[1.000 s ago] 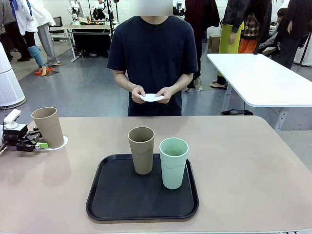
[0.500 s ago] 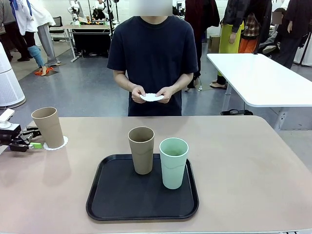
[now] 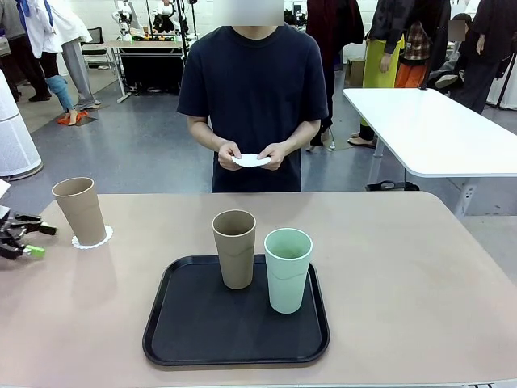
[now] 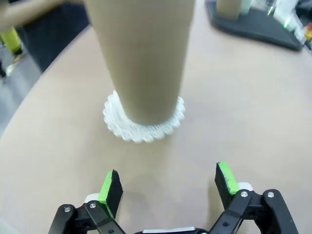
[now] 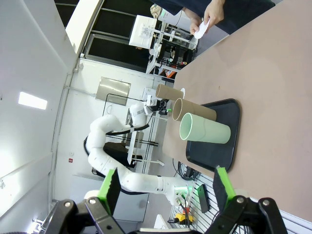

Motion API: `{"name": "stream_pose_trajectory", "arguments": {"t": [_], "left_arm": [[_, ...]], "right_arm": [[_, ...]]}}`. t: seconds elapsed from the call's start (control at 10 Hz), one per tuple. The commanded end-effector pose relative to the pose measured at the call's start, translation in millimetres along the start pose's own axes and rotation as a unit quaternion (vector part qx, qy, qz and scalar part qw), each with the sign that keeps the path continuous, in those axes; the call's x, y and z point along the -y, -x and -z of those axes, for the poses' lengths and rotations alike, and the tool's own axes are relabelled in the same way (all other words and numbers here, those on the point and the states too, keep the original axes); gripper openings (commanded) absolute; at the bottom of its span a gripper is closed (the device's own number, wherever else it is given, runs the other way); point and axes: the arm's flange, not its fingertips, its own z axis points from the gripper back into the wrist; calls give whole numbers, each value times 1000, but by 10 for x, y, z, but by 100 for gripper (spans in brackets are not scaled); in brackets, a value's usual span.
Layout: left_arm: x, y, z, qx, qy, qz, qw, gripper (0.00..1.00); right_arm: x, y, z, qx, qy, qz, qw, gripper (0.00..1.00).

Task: Place coasters on the table and set cups on them.
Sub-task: Pick up one Reusable plastic cup and place it on a coaster set by the human.

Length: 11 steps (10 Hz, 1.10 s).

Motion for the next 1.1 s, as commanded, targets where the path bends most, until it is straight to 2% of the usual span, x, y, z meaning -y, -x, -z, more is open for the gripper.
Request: {"name": "stream_pose_trajectory", "arguments": {"t": [0.0,0.2,0.3,0.6,0.7,1.0], "left_arm": [[727,-731,-90,-147,-47,-8,988,100],[1119,-1135,-295,-182,-78,-5,980,100],[1296,-1278,-363,-229,-88,-17,969,100],[1773,-1627,-543,-311,-111,-34,943,100],[1888,-1790,-646,-321,-113,-33,940,100],[2221,-2147,-985,-273,-114,-7,955,100]], "right_arm": [[-1,-11,21,7,-3,2,1000,100],[-1,-11,21,7,-3,2,1000,100],[-1,-11,21,7,-3,2,1000,100],[-1,-11,21,7,-3,2,1000,100],[-1,-11,21,7,-3,2,1000,100],[-1,-11,21,7,-3,2,1000,100]]}}
